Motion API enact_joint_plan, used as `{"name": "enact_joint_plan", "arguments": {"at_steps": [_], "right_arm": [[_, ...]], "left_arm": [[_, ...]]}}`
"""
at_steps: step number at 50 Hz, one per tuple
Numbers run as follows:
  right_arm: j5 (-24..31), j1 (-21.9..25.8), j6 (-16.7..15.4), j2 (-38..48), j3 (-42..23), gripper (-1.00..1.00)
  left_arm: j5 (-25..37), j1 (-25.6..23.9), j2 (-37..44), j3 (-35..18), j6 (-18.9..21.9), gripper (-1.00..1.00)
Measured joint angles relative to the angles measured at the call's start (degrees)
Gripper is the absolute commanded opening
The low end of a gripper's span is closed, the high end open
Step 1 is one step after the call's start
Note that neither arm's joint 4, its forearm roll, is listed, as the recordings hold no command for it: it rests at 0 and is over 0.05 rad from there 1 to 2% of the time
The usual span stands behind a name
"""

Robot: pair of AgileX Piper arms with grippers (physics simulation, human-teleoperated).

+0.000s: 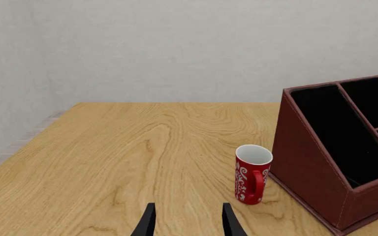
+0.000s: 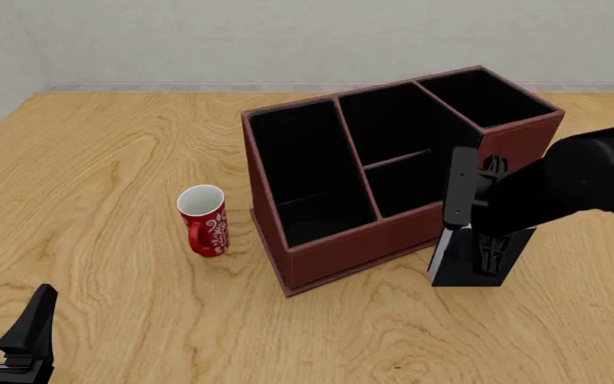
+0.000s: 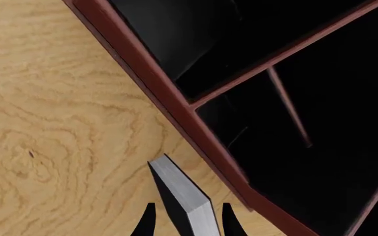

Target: Pick up the book and place it in the left compartment of the caddy.

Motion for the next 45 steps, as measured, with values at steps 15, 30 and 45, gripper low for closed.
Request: {"name": "enact_joint_plan", "arguments": {"at_steps": [15,30,45], "right_arm": [[-1.5,-0.6,0.6,0.9,1.3,1.0],[-3.5,-1.8,0.5,2.1,2.5,1.0],[-5.0,-2.9,0.3,3.1,3.2,1.0]], "left_arm": [[0.0,0.0,0.0,0.0,0.0,1.0],[0.0,0.0,0.0,0.0,0.0,1.0],[0.0,0.0,0.0,0.0,0.0,1.0]]}}
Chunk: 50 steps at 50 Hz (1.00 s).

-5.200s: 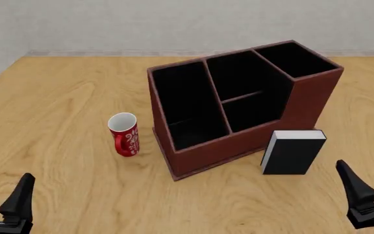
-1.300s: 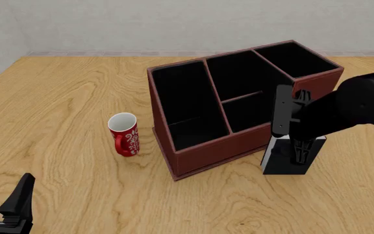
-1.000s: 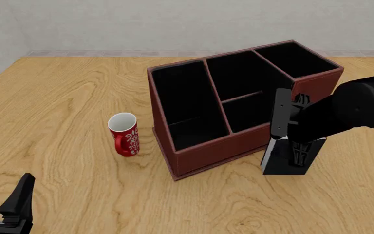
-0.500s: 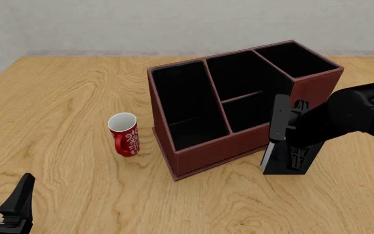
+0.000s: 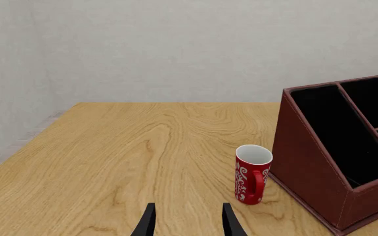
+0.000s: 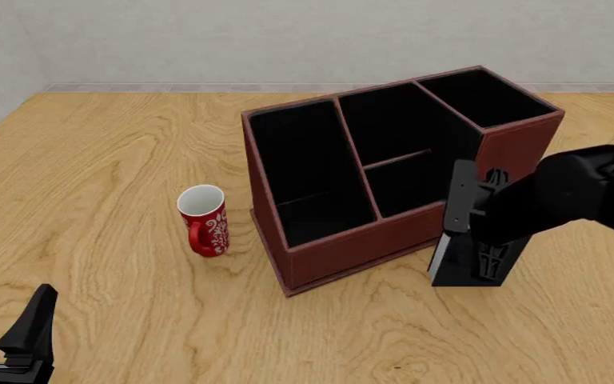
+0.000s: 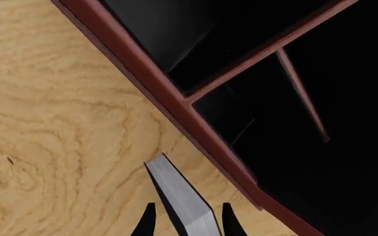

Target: Pick up the book and place it in the left compartment of the caddy.

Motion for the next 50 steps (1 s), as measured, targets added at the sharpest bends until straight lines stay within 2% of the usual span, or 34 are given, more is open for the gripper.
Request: {"name": "enact_joint_plan", "arguments": {"at_steps": [5,6,35,50], "right_arm": [[-0.2,0.1,0.3,0.2,0.1,1.0],[-0.2,0.1,0.4,0.2,0.2,-1.0],[1.8,4.1,2.2,-4.5,3.3,-1.0],[6.6,2.9,-1.1,-8.5,4.4,-1.0]], "left_arm": [[0.0,0.0,0.0,0.0,0.0,1.0],[0.0,0.0,0.0,0.0,0.0,1.0],[0.0,0.0,0.0,0.0,0.0,1.0],[0.0,0.0,0.0,0.0,0.0,1.0]]}}
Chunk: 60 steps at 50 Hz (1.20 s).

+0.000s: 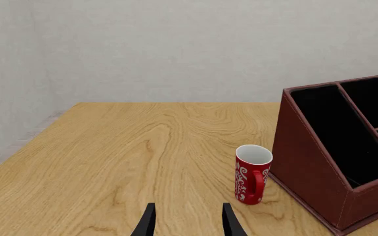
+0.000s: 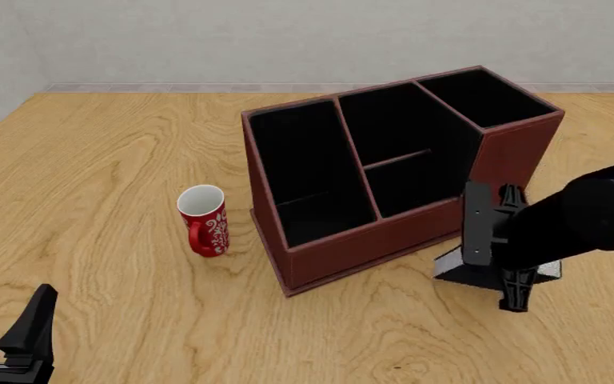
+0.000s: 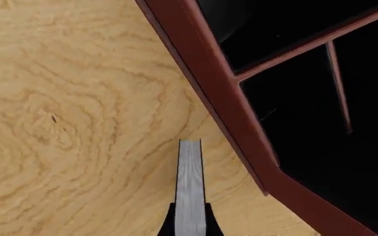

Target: Pick up the book and place it in the left compartment of the caddy.

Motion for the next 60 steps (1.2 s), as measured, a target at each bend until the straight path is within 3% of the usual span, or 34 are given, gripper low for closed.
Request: {"name": "enact_joint_plan", "arguments": {"at_steps": [19,35,48,60], "right_arm": [[10.8,-5.4,-7.6,-10.6,0.2,-1.0],[20.0,-8.6,-11.5,-19.8,-2.0,-1.0],[22.4,-5.6,-8.0,-22.9,-4.2,-1.0],[23.0,2.8,1.9,-22.1,-9.7,-1.0]], "left_arm": [[0.0,0.0,0.0,0.0,0.0,1.0],[0.0,0.0,0.0,0.0,0.0,1.0],[0.0,0.0,0.0,0.0,0.0,1.0],[0.0,0.0,0.0,0.0,0.0,1.0]]}}
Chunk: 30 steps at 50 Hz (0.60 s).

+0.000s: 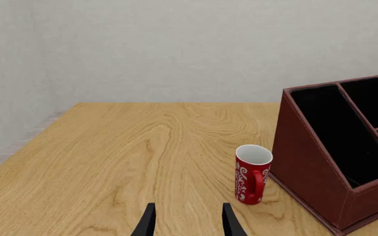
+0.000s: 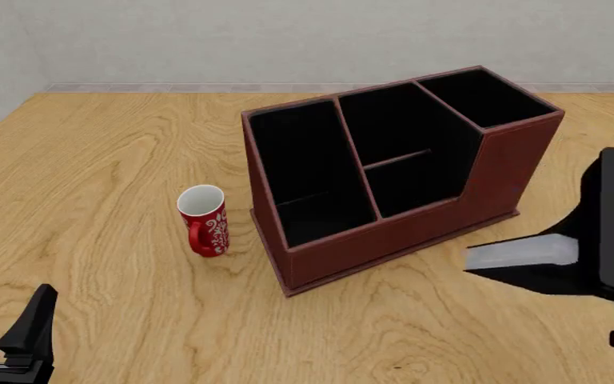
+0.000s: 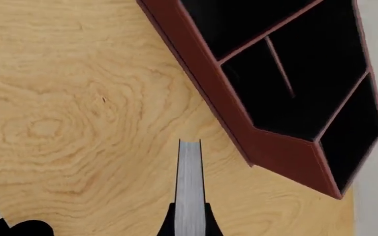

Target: Pick up the book and place it in the left compartment of the caddy.

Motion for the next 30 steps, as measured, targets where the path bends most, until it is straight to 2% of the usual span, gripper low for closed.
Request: {"name": "enact_joint_plan", "arguments": {"at_steps": [11,23,30], "right_arm": [[0.0,10.1,11.5,2.7,-6.8,-1.0],[0.0,18.0,20.4,5.8,-14.5,-1.0],[0.0,20.9,24.7,7.9,-18.1,-1.0]], "left_arm": [[0.0,0.0,0.0,0.0,0.0,1.0],[0.0,0.0,0.0,0.0,0.0,1.0],[0.0,0.0,0.0,0.0,0.0,1.0]]}}
